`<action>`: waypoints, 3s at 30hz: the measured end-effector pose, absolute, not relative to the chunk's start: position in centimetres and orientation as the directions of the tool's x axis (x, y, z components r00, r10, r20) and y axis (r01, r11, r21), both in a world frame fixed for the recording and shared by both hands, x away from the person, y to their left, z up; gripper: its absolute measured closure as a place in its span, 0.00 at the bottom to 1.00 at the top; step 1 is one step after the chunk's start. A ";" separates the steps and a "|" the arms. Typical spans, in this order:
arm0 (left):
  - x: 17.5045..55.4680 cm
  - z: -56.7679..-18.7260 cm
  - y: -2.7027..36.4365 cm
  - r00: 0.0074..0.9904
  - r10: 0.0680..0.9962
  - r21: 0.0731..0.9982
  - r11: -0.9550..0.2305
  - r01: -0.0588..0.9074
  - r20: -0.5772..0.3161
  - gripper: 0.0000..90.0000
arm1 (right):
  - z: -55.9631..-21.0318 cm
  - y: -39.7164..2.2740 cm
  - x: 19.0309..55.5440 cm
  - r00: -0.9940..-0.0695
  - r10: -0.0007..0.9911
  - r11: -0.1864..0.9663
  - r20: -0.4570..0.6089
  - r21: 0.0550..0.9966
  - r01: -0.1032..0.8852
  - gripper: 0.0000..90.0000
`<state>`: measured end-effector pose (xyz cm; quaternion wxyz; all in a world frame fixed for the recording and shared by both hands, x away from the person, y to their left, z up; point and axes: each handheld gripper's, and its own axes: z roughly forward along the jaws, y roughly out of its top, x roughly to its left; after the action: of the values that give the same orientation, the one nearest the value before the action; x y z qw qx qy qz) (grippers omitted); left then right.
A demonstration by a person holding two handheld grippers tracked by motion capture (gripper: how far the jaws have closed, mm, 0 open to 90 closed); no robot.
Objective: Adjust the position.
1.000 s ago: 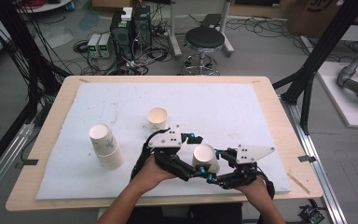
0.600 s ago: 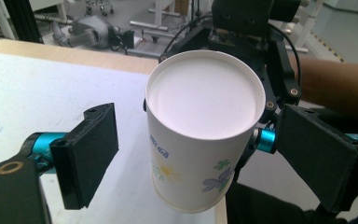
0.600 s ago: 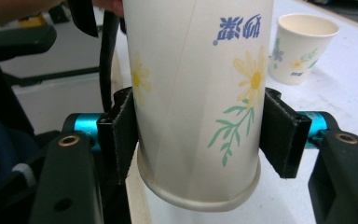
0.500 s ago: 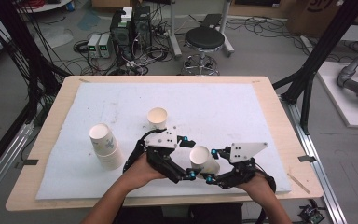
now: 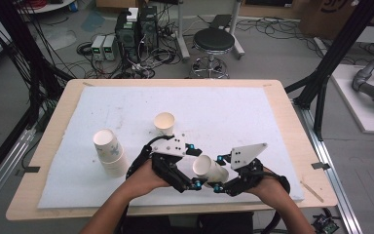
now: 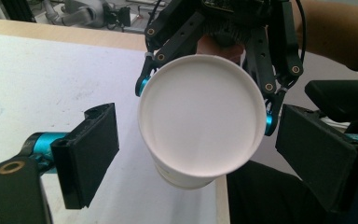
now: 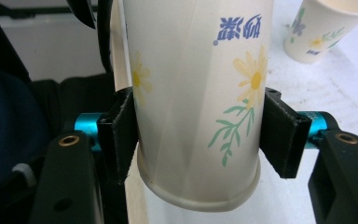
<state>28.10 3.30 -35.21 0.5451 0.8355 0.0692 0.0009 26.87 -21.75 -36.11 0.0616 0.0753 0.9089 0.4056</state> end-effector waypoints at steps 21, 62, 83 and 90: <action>28.4 -35.9 2.6 0.992 0.090 0.847 -0.518 0.121 -0.087 0.27 | -35.5 -19.3 27.1 -0.992 0.100 0.830 -0.073 0.556 0.043 0.41; 28.0 -37.2 5.5 0.985 0.099 0.947 -0.278 0.164 -0.142 0.41 | -36.1 -24.7 25.7 -0.955 0.292 0.444 0.039 0.880 0.172 0.23; 27.0 -37.9 6.0 0.987 0.123 0.979 -0.162 0.122 -0.103 0.41 | -39.0 -25.7 25.1 -0.951 0.298 0.311 0.080 0.934 0.176 0.23; 26.9 -38.1 5.6 0.992 0.070 0.981 -0.154 0.114 -0.104 0.41 | -39.4 -25.2 25.2 -0.963 0.254 0.292 0.088 0.942 0.163 0.23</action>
<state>26.87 5.62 -38.07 0.6475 0.7595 0.0605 -0.0170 25.22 -25.25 -39.44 0.0392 0.1299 0.8029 0.5805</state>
